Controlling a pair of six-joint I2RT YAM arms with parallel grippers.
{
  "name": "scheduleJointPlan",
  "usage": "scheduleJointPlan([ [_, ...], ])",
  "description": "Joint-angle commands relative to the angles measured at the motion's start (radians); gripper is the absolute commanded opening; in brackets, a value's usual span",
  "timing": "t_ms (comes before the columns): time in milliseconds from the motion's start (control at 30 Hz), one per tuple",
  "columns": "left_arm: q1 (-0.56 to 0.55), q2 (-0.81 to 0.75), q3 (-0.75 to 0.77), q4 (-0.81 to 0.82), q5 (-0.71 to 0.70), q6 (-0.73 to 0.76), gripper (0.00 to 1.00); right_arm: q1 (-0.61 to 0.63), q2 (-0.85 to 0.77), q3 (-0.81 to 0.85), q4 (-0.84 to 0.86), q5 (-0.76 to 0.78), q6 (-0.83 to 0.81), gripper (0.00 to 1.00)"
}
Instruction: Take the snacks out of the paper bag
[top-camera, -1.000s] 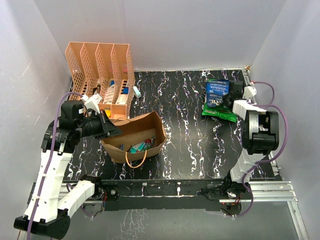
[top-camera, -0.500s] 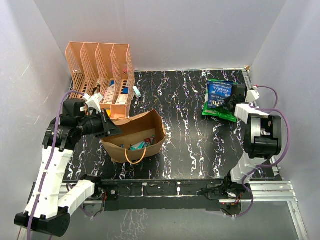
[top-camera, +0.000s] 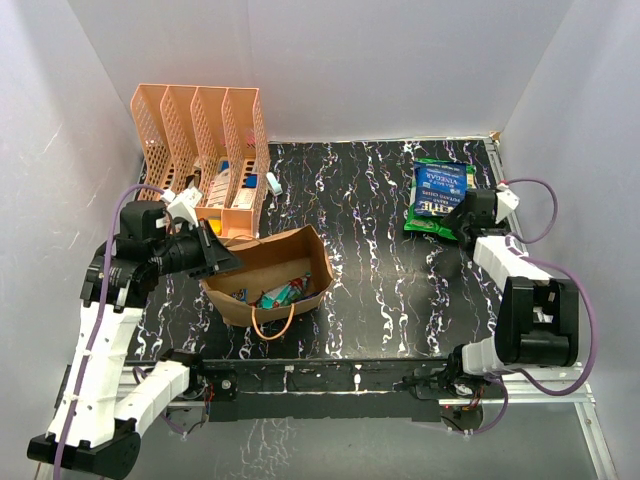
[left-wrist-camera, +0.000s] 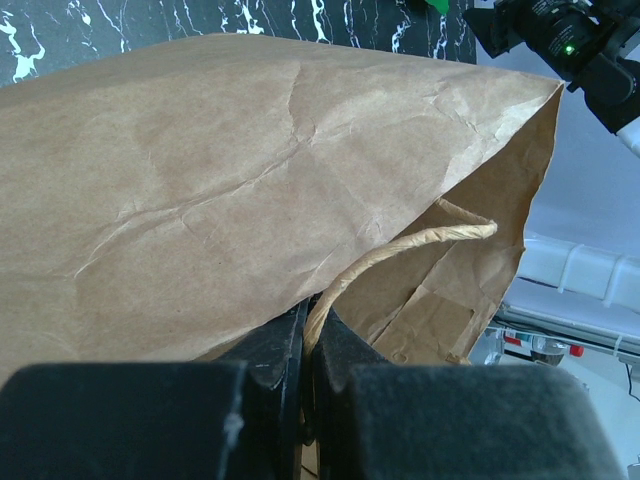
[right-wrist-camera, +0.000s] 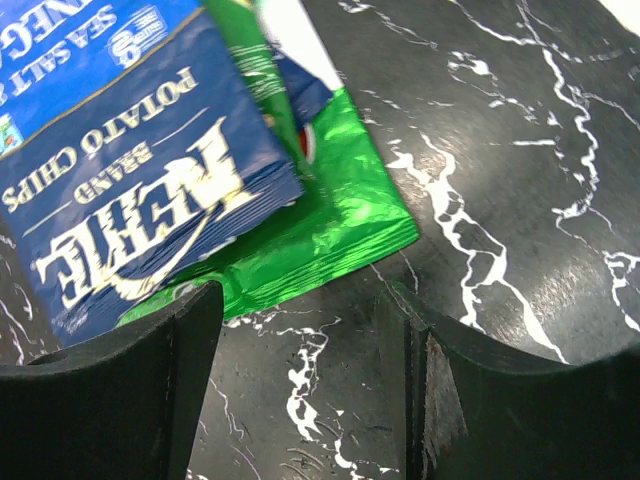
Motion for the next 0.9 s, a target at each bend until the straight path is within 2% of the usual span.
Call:
scheduleJointPlan([
  [0,0.001,-0.016,0.036,-0.007,0.019,-0.014,0.0,0.112,-0.055,0.03,0.046,0.022,-0.135,0.65],
  [133,0.001,-0.039,0.019,0.017,0.023,-0.038,0.0,0.298,-0.073,0.036,0.066,-0.068,-0.156,0.66],
  [333,0.0,-0.099,-0.046,0.084,0.046,-0.125,0.0,0.592,-0.101,-0.064,0.133,-0.271,-0.077,0.66],
  [433,0.001,-0.138,-0.063,0.1,0.066,-0.165,0.0,0.724,-0.115,-0.058,0.085,-0.262,-0.087,0.67],
  [633,0.001,-0.224,-0.063,0.115,0.14,-0.224,0.0,0.784,-0.217,0.058,-0.031,-0.303,-0.236,0.68],
  [767,0.0,-0.274,-0.061,0.138,0.182,-0.269,0.0,0.796,-0.272,0.209,-0.127,-0.398,-0.345,0.68],
  [867,0.001,-0.31,-0.074,0.163,0.199,-0.305,0.0,0.819,-0.331,0.287,-0.126,-0.501,-0.347,0.69],
])
